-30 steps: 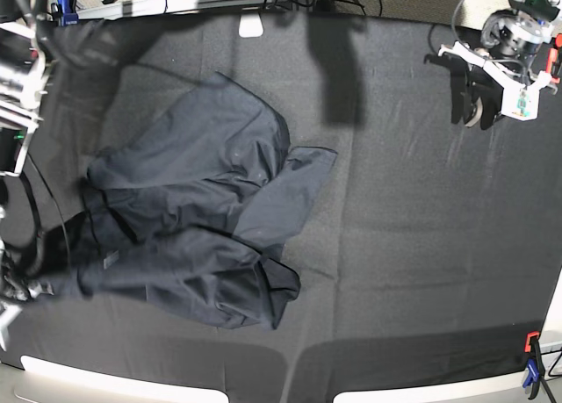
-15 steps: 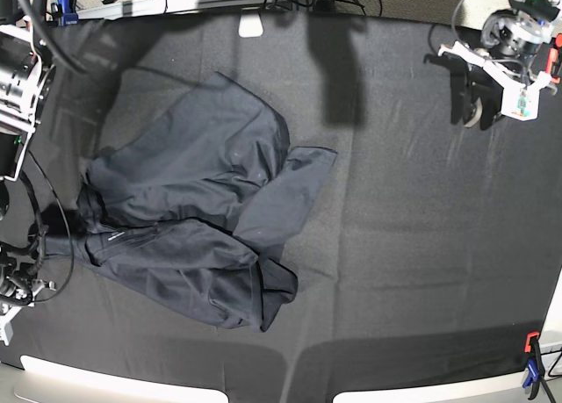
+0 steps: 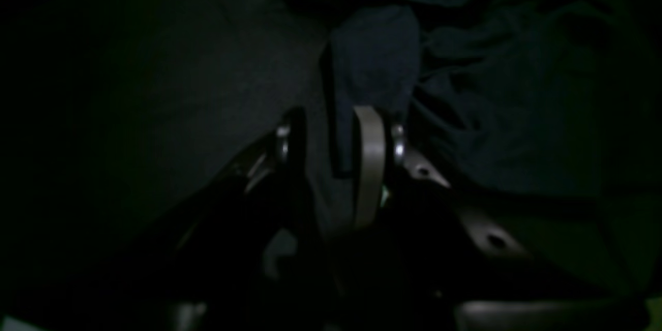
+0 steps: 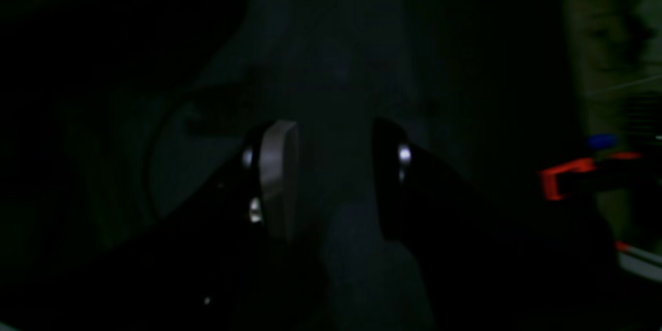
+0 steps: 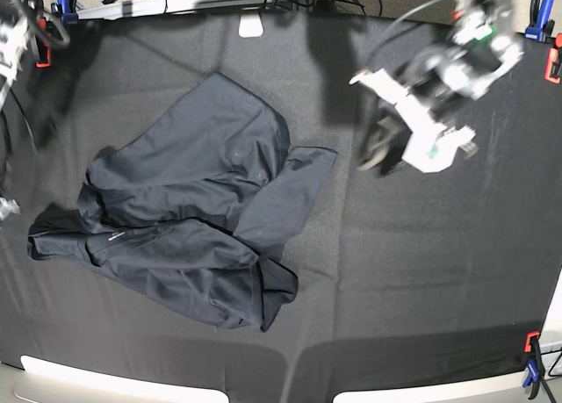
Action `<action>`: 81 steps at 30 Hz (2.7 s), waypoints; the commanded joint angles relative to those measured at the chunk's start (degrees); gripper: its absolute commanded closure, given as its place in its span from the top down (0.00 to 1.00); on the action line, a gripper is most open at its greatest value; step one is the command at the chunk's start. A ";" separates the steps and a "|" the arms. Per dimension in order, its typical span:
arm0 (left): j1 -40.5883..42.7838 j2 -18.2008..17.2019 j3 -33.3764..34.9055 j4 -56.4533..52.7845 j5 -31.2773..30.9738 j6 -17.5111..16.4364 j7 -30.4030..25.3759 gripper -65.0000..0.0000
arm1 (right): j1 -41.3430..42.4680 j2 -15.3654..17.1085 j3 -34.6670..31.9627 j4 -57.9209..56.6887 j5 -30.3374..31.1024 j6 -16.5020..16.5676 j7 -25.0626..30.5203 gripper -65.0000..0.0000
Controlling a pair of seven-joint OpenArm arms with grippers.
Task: Layout the t-shirt on the table in an organized manner, then fold the t-shirt properly
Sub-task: 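Grasp the shirt's collar edge with the left gripper, then pull the shirt body with the right gripper away from the left gripper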
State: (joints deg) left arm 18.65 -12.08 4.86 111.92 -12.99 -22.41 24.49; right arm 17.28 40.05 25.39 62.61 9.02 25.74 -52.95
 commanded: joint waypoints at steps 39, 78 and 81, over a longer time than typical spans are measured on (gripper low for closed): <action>-13.09 6.80 12.07 -19.67 -0.55 -6.75 7.04 0.13 | -1.88 -5.01 -1.64 17.99 34.67 14.26 -1.46 0.36; -12.94 6.80 12.07 -19.65 -0.50 -5.90 7.65 0.13 | 22.25 -37.48 -45.18 -11.80 -14.73 -16.41 16.98 0.00; -12.96 6.80 12.07 -19.67 -0.50 -5.90 7.65 0.13 | 22.23 -37.33 -45.18 -9.75 -20.61 -16.37 16.04 0.00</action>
State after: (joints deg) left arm 6.31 -5.56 16.88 91.33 -12.62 -28.16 33.47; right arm 37.06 2.85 -20.05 51.55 -11.29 9.56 -38.04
